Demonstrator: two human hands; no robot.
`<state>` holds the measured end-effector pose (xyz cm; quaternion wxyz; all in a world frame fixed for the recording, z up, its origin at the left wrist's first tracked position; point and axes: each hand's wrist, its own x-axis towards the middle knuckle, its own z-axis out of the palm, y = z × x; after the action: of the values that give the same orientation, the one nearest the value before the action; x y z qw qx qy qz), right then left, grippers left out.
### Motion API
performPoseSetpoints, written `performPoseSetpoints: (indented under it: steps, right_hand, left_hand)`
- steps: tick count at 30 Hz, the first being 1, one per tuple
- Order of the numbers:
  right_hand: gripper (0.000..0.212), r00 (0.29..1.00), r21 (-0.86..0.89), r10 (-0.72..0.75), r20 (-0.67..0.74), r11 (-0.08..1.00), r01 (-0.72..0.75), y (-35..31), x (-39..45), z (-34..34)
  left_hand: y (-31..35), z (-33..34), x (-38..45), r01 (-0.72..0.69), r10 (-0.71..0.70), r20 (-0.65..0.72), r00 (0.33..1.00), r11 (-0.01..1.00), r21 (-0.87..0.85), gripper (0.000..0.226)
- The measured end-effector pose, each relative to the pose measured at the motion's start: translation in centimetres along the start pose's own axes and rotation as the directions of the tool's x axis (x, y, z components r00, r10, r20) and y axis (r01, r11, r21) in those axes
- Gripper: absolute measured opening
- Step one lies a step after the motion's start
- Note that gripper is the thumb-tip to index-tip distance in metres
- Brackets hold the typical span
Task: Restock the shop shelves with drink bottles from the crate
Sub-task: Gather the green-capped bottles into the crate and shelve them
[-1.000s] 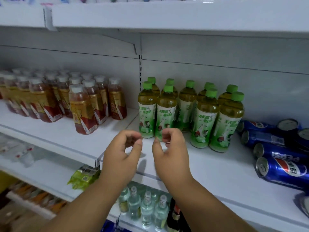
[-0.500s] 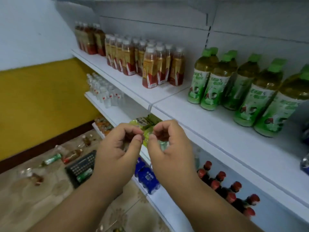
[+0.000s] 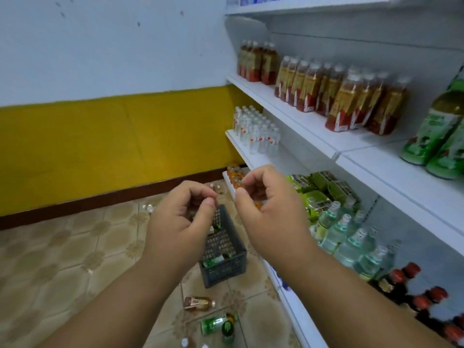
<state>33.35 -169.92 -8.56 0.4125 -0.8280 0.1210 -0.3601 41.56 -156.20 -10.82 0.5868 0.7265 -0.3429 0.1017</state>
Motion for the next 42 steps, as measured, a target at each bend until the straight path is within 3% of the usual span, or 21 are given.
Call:
performPoseSetpoints:
  steps: [5,10,14,19,28,42]
  right_hand:
    - [0.009,1.000,0.120,-0.002,0.021,0.993,0.000,-4.5,-0.1,8.7]
    - [0.013,0.994,0.153,0.010,0.107,0.988,-0.026,-9.2,-1.6,20.2]
    - [0.013,0.984,0.169,0.021,0.175,0.984,-0.051,-12.7,-2.3,28.1]
    - [0.009,0.980,0.182,0.080,0.181,0.977,-0.113,-15.1,-1.9,33.8]
    - [0.017,0.988,0.158,0.079,0.134,0.982,-0.100,-13.6,2.1,36.6]
    - [0.009,0.977,0.126,0.188,0.102,0.972,-0.200,-5.9,14.3,41.4]
  left_hand:
    - [-2.5,-8.2,0.4,0.036,-0.034,-0.049,0.998,0.999,0.032,0.010]
    - [-7.2,-18.4,0.2,0.083,-0.080,-0.051,0.996,0.994,0.066,0.021]
    - [-11.0,-25.9,0.5,0.110,-0.101,-0.078,0.992,0.986,0.127,0.017]
    - [-14.4,-31.6,1.1,0.182,-0.177,-0.056,0.983,0.977,0.107,0.016]
    - [-18.1,-30.9,5.3,0.167,-0.167,-0.015,0.986,0.984,0.053,0.017]
    - [-27.5,-26.9,17.5,0.215,-0.217,0.065,0.974,0.976,0.039,0.013]
